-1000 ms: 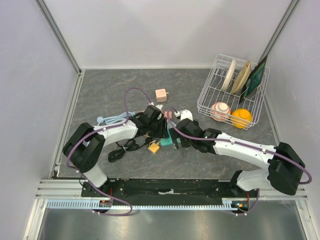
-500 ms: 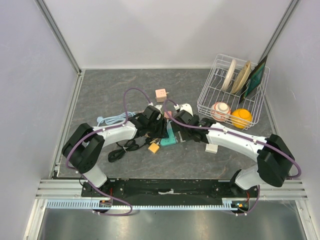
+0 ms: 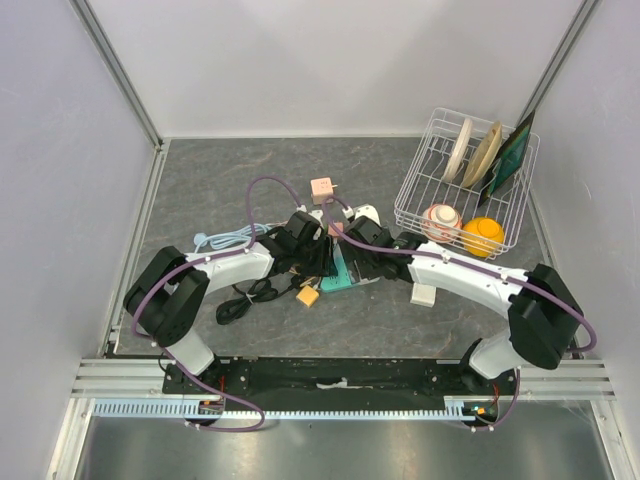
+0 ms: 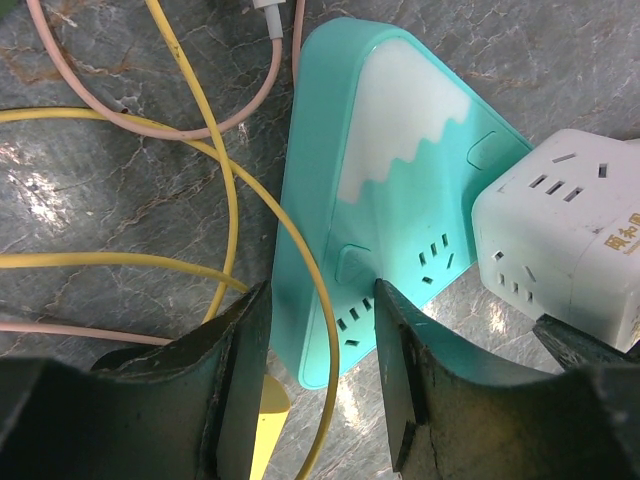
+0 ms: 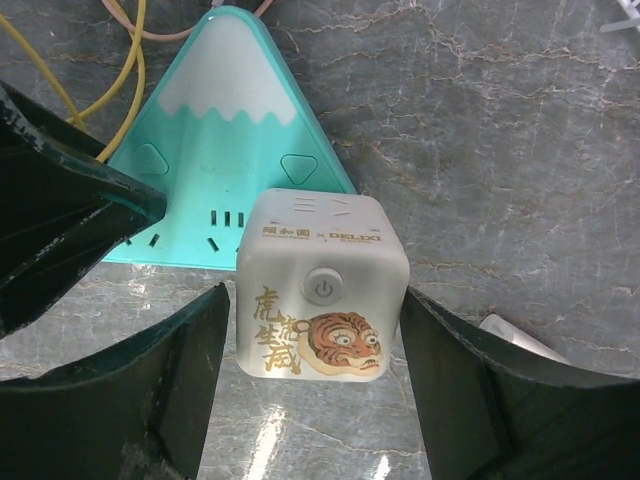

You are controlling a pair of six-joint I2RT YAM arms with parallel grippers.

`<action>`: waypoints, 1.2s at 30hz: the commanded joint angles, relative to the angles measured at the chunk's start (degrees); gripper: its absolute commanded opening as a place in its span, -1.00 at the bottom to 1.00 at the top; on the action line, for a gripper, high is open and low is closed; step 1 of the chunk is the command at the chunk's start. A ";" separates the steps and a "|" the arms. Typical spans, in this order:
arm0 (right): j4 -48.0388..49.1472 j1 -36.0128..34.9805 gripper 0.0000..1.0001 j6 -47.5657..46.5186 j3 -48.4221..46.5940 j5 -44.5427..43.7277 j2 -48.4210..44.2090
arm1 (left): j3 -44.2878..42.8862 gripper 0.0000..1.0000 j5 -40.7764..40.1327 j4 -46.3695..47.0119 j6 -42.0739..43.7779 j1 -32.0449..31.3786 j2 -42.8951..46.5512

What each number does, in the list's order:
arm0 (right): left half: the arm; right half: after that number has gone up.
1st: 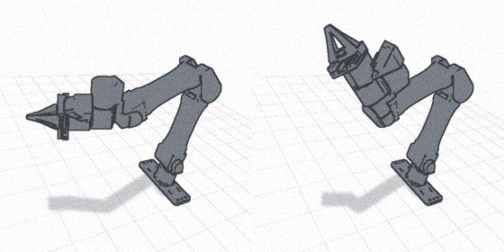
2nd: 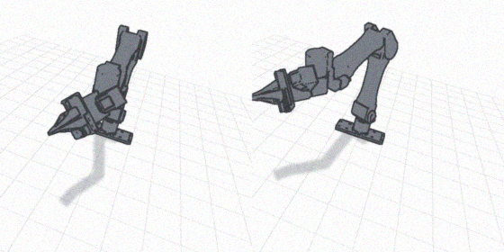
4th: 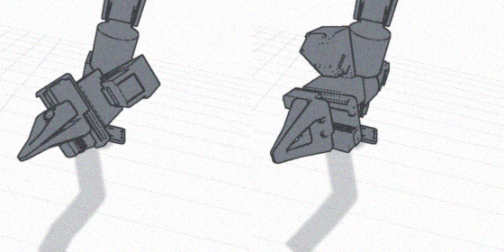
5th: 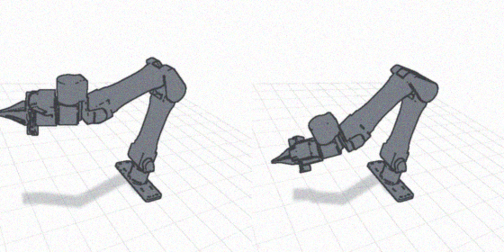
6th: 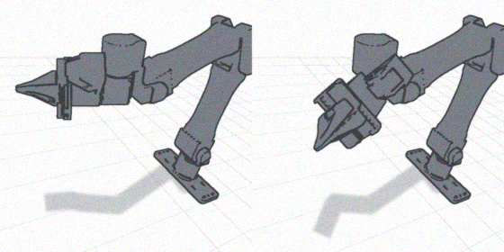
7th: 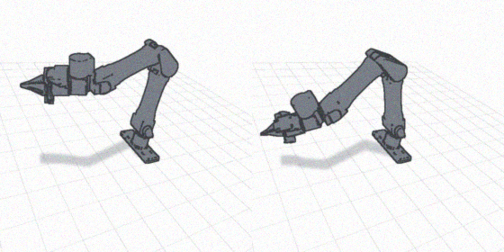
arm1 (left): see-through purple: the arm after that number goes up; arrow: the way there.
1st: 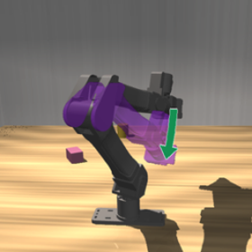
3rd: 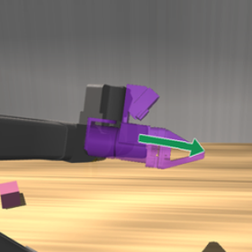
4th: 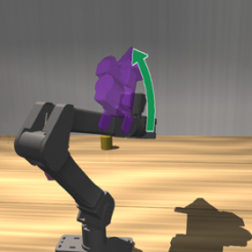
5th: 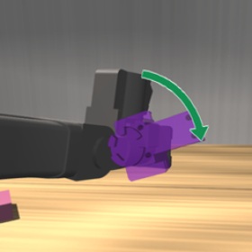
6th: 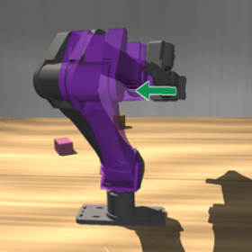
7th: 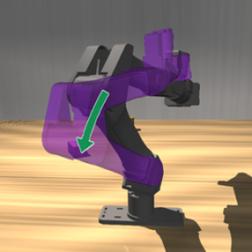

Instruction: Insert the plug

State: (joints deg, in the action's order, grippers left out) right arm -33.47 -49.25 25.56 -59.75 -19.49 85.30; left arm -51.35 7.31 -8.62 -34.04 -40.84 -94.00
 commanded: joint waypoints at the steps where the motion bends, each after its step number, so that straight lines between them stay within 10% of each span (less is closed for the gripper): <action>1: 0.86 0.30 0.44 -0.25 -1.95 0.41 1.62 | 0.99 0.04 -0.81 0.10 -0.23 0.23 1.27; 9: 4.46 0.30 -1.00 -0.42 4.71 1.38 0.75 | 1.17 0.04 -0.72 0.27 -1.02 0.15 1.62; 36: 16.25 -4.89 -1.00 4.93 22.30 4.37 5.49 | 3.80 -0.14 -0.10 3.17 -6.65 0.06 3.30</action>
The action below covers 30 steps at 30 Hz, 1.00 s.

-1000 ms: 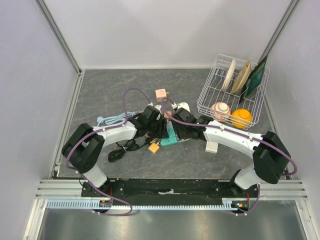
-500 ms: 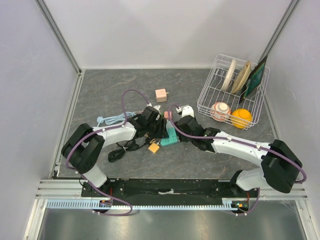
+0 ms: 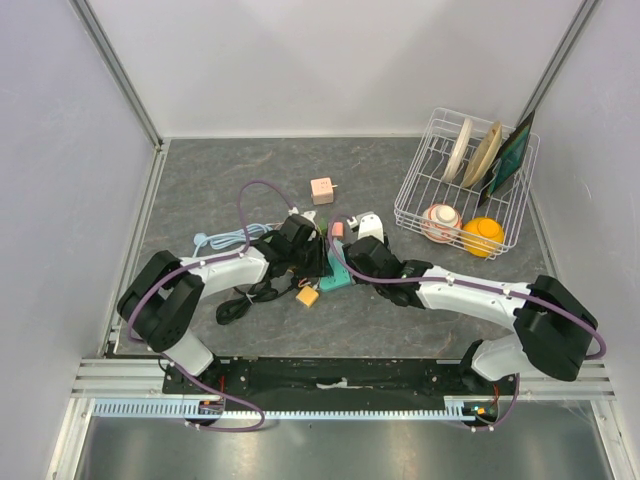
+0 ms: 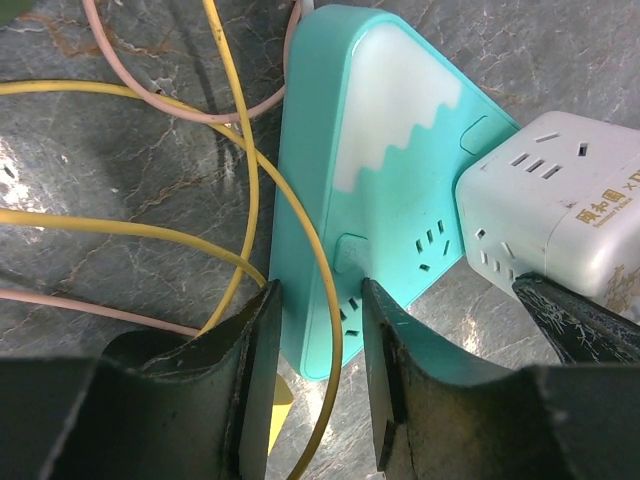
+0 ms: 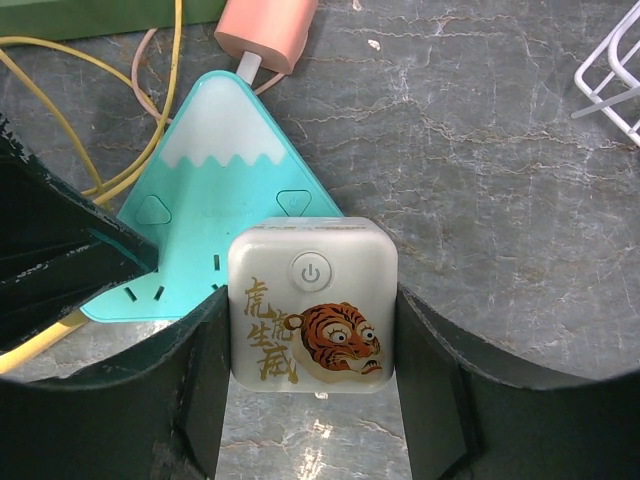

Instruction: Insert the plug

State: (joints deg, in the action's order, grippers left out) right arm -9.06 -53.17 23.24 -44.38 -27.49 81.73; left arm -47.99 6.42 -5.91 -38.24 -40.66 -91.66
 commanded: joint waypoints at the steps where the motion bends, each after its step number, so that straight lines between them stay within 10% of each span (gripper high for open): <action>1: -7.91 -0.97 -1.00 7.51 7.37 12.37 8.88 | 0.53 -0.14 0.71 0.38 -2.45 0.06 0.95; 30: -9.30 0.26 -1.00 3.30 0.45 16.15 21.62 | 1.49 -0.14 6.42 -1.30 -1.40 6.74 2.27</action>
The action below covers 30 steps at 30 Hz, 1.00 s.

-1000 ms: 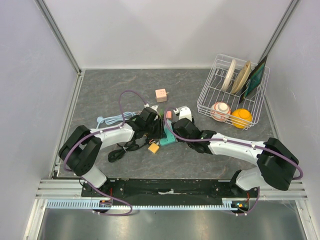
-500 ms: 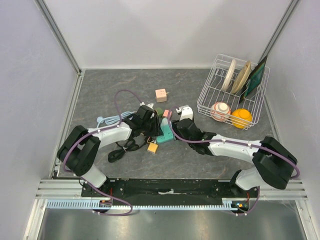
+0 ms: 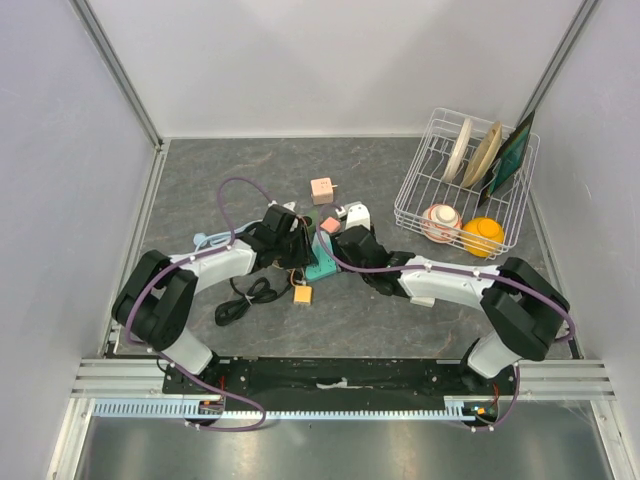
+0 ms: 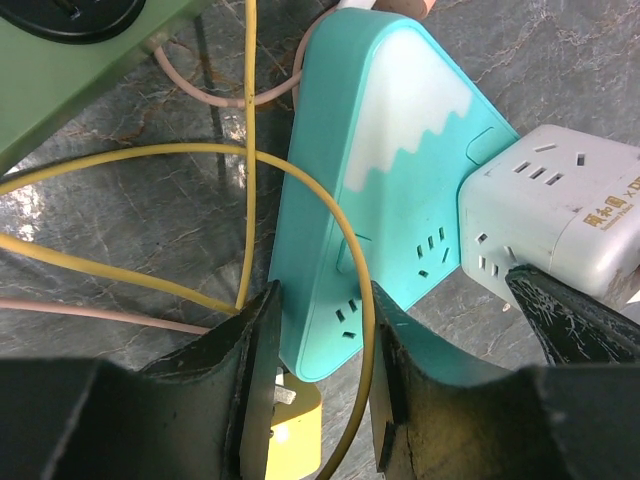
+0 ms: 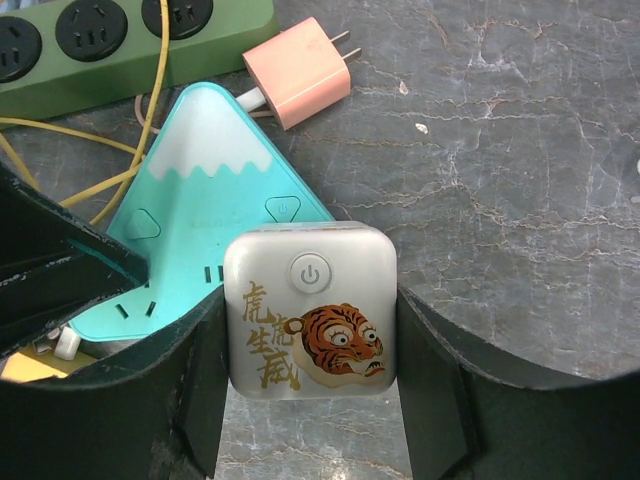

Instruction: Insert the plug

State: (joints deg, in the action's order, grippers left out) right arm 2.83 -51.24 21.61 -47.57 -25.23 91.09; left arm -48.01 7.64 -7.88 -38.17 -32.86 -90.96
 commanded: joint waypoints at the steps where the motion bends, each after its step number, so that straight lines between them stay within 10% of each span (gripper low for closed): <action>1: -21.81 -1.84 -1.00 4.94 3.10 13.37 12.44 | 1.69 -0.13 5.37 0.76 -1.55 -1.06 2.01; 5: -23.48 -2.37 -1.00 4.85 1.87 11.61 11.40 | 2.04 -0.10 5.46 1.37 -1.03 -1.15 2.54; 20: -30.33 -1.32 0.64 4.23 -12.88 7.57 -1.35 | 2.48 0.08 6.60 3.04 -0.41 -1.15 3.77; 30: -33.85 6.15 0.96 7.92 -9.83 8.97 -18.04 | 4.24 0.15 7.65 6.21 -3.75 -3.52 4.65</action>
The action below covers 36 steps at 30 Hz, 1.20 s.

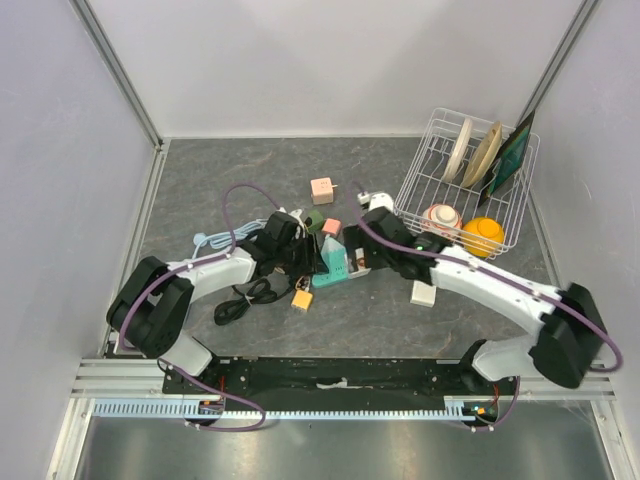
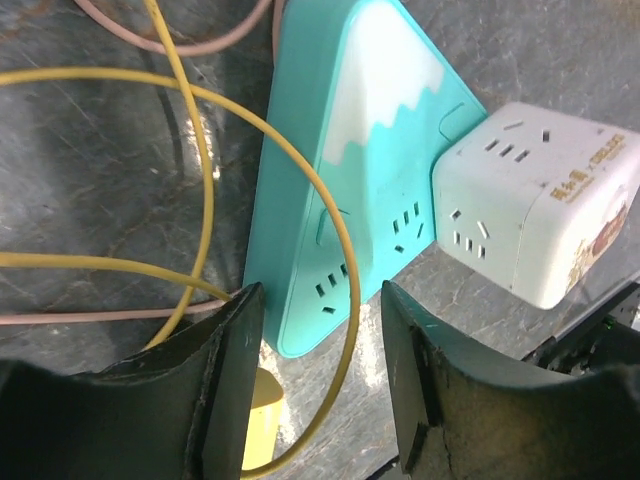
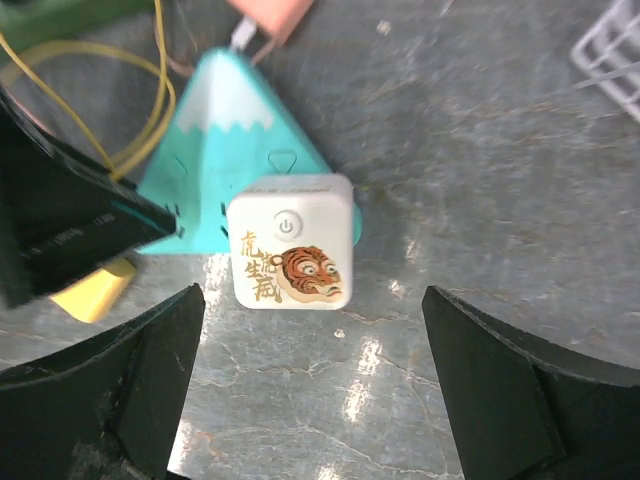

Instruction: Insert the plug

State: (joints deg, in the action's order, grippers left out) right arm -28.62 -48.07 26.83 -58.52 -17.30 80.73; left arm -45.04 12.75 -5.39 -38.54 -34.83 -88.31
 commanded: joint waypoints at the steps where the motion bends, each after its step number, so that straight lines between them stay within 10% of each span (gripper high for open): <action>1: -3.62 4.12 0.96 3.66 1.91 1.21 -9.17 | 1.88 0.16 2.71 4.24 -4.42 -2.17 2.00; 14: -8.65 25.66 0.97 3.50 17.21 9.73 -23.68 | 3.20 0.33 0.79 9.70 -9.18 -8.41 3.84; 24: -8.20 25.75 0.96 4.72 18.00 8.61 -21.58 | 1.71 0.75 -19.86 -5.76 -0.14 -7.27 16.41; 36: -8.64 25.84 0.96 9.29 23.45 8.95 -21.84 | -1.54 0.76 -33.23 -18.34 8.22 -6.57 32.40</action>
State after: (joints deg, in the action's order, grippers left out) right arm -37.56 -22.33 33.58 -37.06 -9.23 60.07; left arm -44.05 -14.66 -20.21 -34.52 -41.54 -59.72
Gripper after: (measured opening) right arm 0.982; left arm 0.879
